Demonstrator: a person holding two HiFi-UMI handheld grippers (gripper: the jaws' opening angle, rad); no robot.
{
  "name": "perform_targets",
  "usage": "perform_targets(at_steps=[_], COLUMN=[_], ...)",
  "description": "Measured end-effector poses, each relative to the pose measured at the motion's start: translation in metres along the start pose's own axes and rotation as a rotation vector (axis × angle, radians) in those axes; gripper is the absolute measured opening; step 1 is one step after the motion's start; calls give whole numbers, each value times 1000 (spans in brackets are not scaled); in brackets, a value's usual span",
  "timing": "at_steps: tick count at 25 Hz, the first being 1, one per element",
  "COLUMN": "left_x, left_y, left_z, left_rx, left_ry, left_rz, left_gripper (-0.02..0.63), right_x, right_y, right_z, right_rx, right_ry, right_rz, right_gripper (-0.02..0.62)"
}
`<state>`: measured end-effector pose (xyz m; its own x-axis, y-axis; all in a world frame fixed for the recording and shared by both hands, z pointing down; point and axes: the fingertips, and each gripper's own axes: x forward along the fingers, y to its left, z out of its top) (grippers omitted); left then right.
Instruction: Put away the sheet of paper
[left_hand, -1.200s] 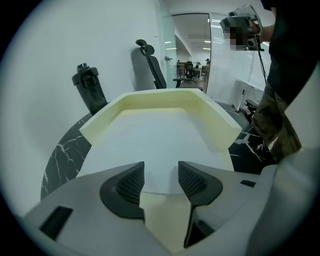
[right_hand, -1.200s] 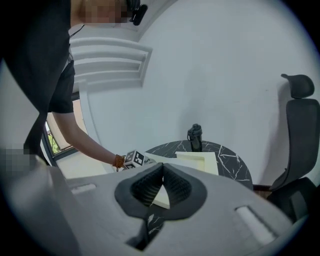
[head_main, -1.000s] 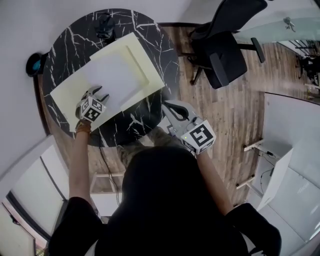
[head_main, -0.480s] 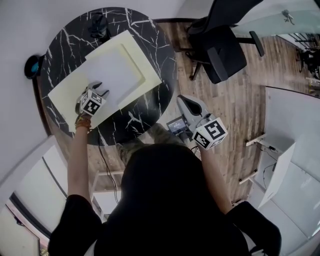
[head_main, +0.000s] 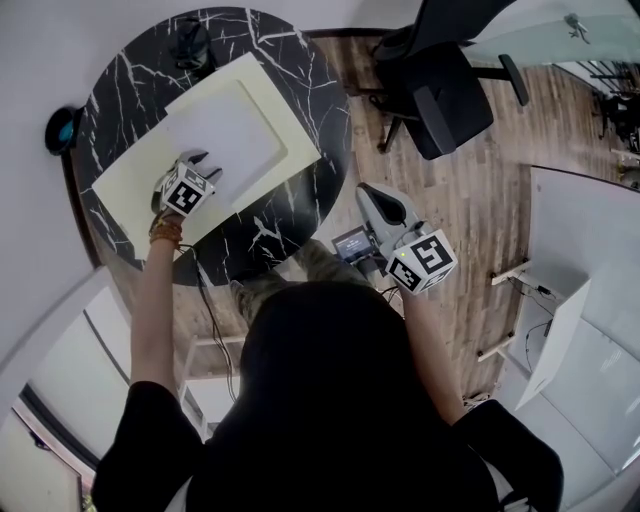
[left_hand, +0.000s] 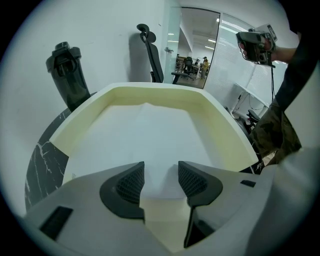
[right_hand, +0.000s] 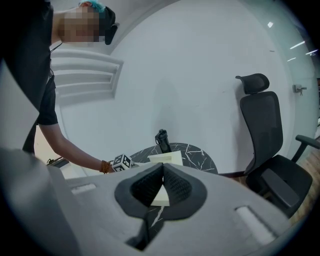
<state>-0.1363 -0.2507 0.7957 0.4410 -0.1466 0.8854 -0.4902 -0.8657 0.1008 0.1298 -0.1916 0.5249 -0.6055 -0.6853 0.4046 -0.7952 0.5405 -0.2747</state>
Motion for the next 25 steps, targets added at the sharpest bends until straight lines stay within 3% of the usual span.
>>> perform_targets(at_steps=[25], left_x=[21], left_y=[0], left_z=[43], left_rx=[-86], left_ry=[-65], left_rz=[-9], left_gripper=[227], right_x=[27], right_y=[35], right_z=[-4], right_rx=[-88], right_ry=[44], right_rz=[106], right_gripper=[-2])
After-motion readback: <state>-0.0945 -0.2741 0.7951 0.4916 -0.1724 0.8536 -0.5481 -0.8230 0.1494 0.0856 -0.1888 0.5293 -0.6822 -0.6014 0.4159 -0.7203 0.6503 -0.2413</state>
